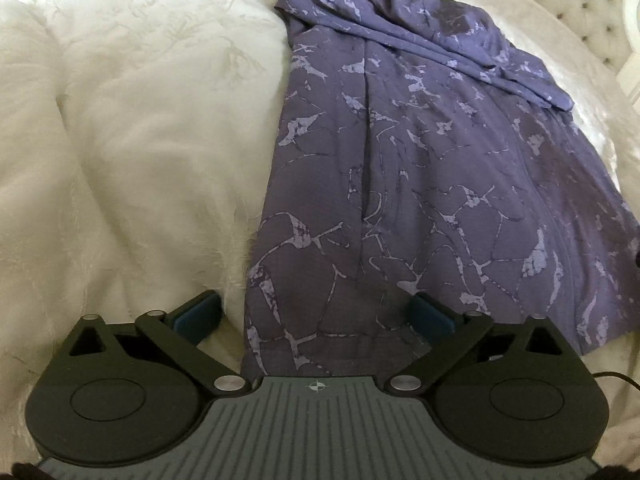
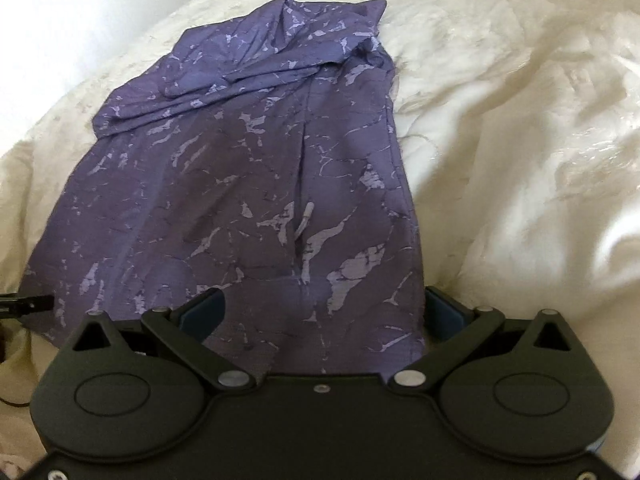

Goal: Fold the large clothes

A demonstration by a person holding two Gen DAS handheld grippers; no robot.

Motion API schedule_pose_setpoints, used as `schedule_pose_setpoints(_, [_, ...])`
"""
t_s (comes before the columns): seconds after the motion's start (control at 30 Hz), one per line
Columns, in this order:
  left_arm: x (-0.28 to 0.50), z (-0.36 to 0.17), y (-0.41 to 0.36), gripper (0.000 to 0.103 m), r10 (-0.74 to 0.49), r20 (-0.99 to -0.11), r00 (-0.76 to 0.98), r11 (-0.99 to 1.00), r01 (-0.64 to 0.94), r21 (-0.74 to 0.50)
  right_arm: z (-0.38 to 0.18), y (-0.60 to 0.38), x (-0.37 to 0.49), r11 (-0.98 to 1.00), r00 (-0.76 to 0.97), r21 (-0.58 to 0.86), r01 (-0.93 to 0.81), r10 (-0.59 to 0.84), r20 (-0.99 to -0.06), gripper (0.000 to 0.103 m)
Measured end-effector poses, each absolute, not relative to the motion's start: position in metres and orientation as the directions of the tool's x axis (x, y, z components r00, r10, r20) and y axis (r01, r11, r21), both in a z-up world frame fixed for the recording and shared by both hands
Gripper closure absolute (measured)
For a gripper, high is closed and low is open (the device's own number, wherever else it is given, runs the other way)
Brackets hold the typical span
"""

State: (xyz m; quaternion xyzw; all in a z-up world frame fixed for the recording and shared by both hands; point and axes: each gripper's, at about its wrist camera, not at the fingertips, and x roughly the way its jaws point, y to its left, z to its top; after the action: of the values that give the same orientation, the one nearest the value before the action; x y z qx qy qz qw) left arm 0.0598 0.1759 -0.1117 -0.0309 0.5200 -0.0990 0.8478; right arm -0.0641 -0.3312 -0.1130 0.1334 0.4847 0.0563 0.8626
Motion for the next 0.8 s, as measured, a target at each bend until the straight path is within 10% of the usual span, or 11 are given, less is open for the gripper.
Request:
schedule_pose_setpoints(0.13, [0.059, -0.110, 0.177, 0.002, -0.219, -0.869, 0.443, 0.975, 0.139, -0.175, -0.116, -0.330, -0.062, 0.945, 0.509, 0.326, 0.018, 0.272, -0.817, 0.000])
schedule_pose_setpoints(0.37, [0.050, -0.100, 0.182, 0.052, -0.224, -0.838, 0.498, 0.974, 0.131, -0.182, -0.110, -0.335, -0.068, 0.923, 0.529, 0.385, 0.015, 0.320, -0.786, 0.003])
schedule_pose_setpoints(0.57, [0.046, -0.089, 0.189, 0.084, -0.255, -0.796, 0.549, 0.967, 0.123, -0.225, -0.113, -0.360, -0.074, 0.863, 0.539, 0.493, 0.109, 0.365, -0.759, 0.070])
schedule_pose_setpoints(0.8, [0.040, -0.070, 0.202, 0.095, -0.339, -0.702, 0.627, 0.931, 0.118, -0.345, -0.103, -0.372, -0.077, 0.801, 0.585, 0.592, 0.089, 0.439, -0.682, 0.077])
